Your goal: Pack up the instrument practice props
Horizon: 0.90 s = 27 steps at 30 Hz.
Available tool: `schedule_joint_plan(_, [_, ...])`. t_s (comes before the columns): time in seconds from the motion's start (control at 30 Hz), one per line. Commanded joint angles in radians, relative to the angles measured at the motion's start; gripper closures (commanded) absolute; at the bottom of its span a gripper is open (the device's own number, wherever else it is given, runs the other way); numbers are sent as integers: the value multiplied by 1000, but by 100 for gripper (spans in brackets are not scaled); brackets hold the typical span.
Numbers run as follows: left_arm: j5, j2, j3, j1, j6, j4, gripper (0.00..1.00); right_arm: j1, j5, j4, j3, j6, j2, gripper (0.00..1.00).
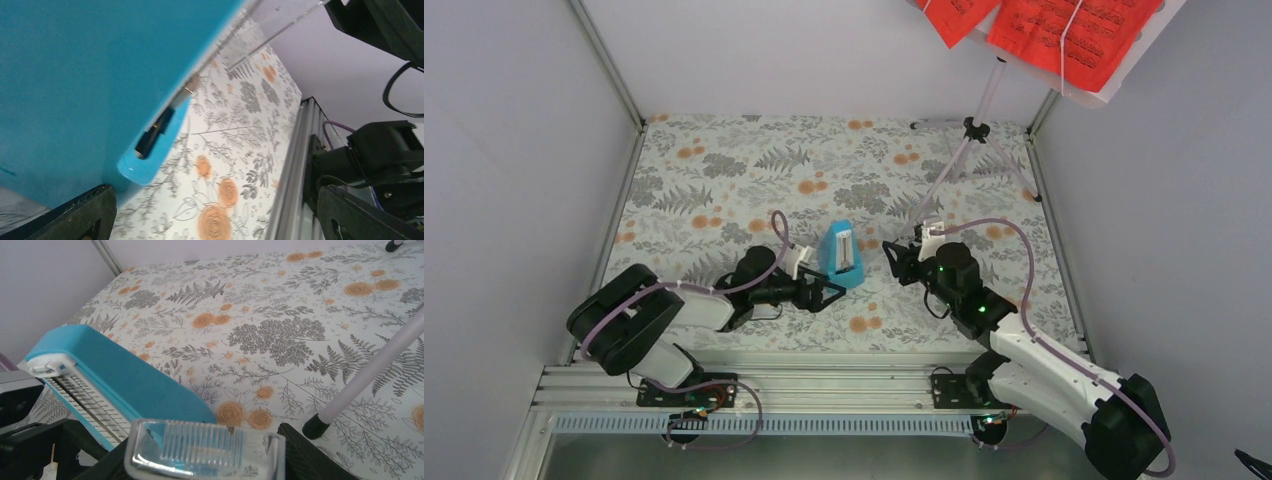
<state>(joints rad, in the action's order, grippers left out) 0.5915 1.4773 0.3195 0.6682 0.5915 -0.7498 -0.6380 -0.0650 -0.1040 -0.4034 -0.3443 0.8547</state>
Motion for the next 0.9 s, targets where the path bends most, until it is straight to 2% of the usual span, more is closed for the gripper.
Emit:
schedule_joint_plan(0.0, [-48,12,15,45,58,-153,0,9,-35,71,-34,9,-41,55])
schedule_joint_plan(0.1, [-156,-80,-16,40,48,-114,0,9,-30,98,-42,4,-68,55])
schedule_joint_plan(0.2, [-268,-215,-19,31,13,27,0,9,-14,126,-61,19,-80,55])
schedule_joint_plan(0.3, [-452,-378,-15,16,-14,193,0,-8,7,162,-100,41,-61,55])
schedule_joint_plan(0.4, [-515,-467,-26,-57,-62,229,0,-53,7,163,-119,41,-43,55])
schedule_joint_plan(0.5, [-538,-488,13,-103,-140,275,0,-136,-56,151,-139,29,-22,54])
schedule_joint_plan(0.6, [-599,-488,53,-104,-222,307,0,-244,-153,125,-150,22,23,54])
schedule_joint_plan(0.7, [-647,-500,30,-104,-272,238,0,-323,-237,103,-155,0,71,53])
schedule_joint_plan(0.87, [-671,-461,0,-102,-319,158,0,-354,-285,50,-164,8,138,53])
